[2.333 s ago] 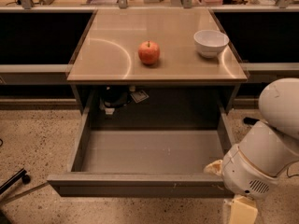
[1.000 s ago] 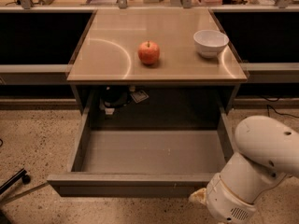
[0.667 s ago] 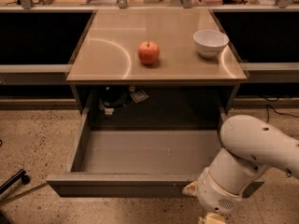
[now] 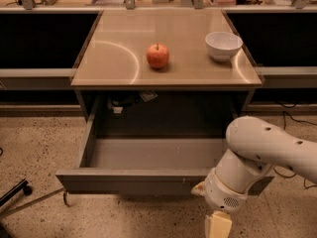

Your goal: Close top drawer

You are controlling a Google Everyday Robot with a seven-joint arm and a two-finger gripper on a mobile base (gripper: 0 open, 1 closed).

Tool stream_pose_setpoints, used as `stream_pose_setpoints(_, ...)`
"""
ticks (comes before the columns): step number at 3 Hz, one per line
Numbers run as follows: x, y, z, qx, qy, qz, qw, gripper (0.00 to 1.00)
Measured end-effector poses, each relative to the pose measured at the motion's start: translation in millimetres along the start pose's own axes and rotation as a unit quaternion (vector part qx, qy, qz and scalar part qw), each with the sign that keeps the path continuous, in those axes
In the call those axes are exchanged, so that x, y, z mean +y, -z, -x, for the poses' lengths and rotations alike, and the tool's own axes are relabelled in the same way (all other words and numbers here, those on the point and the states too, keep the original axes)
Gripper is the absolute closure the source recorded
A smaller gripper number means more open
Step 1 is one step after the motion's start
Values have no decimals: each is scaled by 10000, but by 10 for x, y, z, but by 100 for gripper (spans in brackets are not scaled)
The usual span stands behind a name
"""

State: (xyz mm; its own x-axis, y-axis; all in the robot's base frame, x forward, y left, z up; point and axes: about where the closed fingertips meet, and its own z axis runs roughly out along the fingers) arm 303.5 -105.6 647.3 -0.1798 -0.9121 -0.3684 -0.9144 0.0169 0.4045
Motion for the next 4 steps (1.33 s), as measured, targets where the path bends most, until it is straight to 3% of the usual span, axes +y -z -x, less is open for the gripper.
stream_pose_setpoints(2,-415,167,171,60,244,-148,9996,0)
stream_pose_setpoints(3,-926,287,305,-8,350,-257,9991,0)
stream_pose_setpoints(4,-982,304,318,24,361,-307,9989,0)
